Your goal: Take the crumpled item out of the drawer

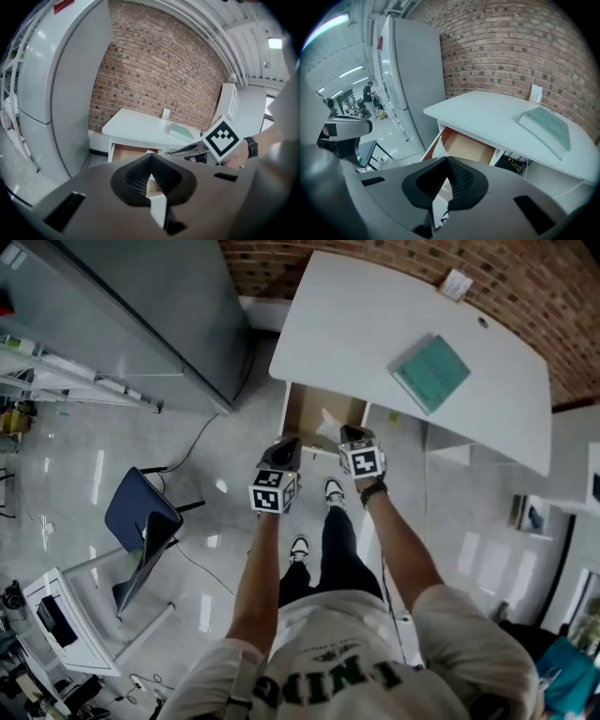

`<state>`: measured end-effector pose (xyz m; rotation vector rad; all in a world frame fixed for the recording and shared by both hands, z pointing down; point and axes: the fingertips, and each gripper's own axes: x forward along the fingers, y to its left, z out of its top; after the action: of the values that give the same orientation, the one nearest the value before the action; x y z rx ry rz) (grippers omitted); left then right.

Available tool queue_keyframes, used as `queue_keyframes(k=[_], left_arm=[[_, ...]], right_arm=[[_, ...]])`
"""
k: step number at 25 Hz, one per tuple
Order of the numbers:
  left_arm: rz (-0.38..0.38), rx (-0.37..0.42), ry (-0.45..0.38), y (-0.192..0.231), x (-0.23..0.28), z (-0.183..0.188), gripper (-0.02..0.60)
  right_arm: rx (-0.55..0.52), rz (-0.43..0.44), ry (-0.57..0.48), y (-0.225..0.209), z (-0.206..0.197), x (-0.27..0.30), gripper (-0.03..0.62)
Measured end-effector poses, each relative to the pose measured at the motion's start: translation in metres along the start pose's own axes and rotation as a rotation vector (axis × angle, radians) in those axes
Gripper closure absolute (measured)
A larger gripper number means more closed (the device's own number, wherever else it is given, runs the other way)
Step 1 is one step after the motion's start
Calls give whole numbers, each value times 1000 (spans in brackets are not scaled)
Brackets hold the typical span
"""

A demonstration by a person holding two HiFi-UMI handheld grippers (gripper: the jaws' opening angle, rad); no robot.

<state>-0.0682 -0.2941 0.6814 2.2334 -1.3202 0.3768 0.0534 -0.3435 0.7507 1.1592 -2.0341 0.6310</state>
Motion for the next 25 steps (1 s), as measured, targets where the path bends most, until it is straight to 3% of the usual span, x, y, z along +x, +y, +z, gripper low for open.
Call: queue_keyframes(k=[7, 14, 25], left_arm=[[-2, 45, -62, -26, -49, 45, 589], [29, 191, -107, -49, -97, 105, 589], [22, 265, -285, -96, -171, 176, 589]], right_arm=[[66, -82, -135, 2, 20, -87, 591], [108, -185, -323, -1, 45, -168, 591], [122, -247, -575, 20, 88, -302, 591]])
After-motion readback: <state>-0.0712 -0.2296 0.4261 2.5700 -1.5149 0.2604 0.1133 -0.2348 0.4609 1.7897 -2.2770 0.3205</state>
